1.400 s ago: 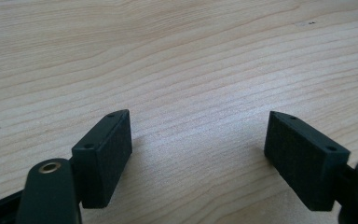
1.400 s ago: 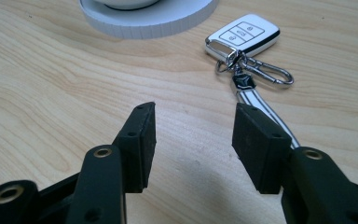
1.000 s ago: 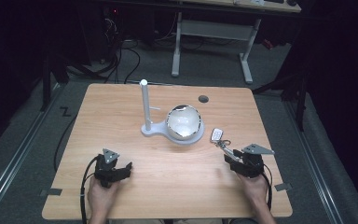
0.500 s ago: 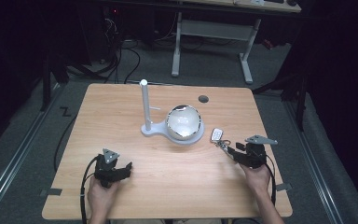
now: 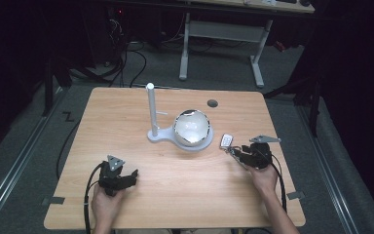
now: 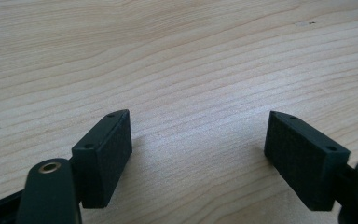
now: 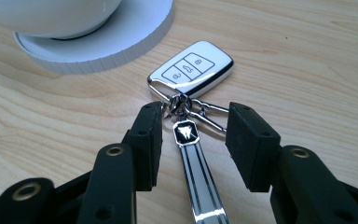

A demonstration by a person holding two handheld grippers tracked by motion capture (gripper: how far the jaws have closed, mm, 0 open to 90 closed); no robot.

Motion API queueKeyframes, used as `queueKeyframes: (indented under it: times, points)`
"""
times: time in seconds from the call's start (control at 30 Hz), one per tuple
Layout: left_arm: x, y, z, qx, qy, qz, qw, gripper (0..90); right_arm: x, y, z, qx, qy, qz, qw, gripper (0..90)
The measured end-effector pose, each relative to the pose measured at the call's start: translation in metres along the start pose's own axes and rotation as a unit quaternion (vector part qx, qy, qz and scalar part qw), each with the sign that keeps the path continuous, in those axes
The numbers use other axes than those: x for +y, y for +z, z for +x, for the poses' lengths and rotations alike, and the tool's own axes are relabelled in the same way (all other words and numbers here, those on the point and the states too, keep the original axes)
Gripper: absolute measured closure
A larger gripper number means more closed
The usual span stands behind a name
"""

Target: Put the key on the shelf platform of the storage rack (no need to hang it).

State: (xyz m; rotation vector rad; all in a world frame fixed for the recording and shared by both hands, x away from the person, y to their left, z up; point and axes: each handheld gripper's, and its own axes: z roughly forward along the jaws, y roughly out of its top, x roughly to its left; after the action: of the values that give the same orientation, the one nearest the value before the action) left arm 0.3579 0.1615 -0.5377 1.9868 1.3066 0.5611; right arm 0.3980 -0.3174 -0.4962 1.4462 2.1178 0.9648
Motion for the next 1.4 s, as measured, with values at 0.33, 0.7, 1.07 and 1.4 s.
queueKeyframes:
  times: [0.33, 0.7, 1.07, 1.4]
  points:
    - [0.000, 0.000, 0.000, 0.000, 0.000, 0.000, 1.0000, 23.3, -0.002, 0.018, -0.001, -0.001, -0.006, 0.024, 0.9997, 60.3]
    - [0.000, 0.000, 0.000, 0.000, 0.000, 0.000, 1.0000, 23.3, -0.004, 0.027, 0.002, -0.002, -0.014, 0.038, 0.9992, 67.6]
    - [0.000, 0.000, 0.000, 0.000, 0.000, 0.000, 1.0000, 23.3, -0.005, 0.032, 0.004, -0.008, -0.021, 0.040, 0.9989, 72.1]
    - [0.000, 0.000, 0.000, 0.000, 0.000, 0.000, 1.0000, 23.3, -0.005, 0.032, 0.006, -0.012, -0.029, 0.040, 0.9987, 74.3]
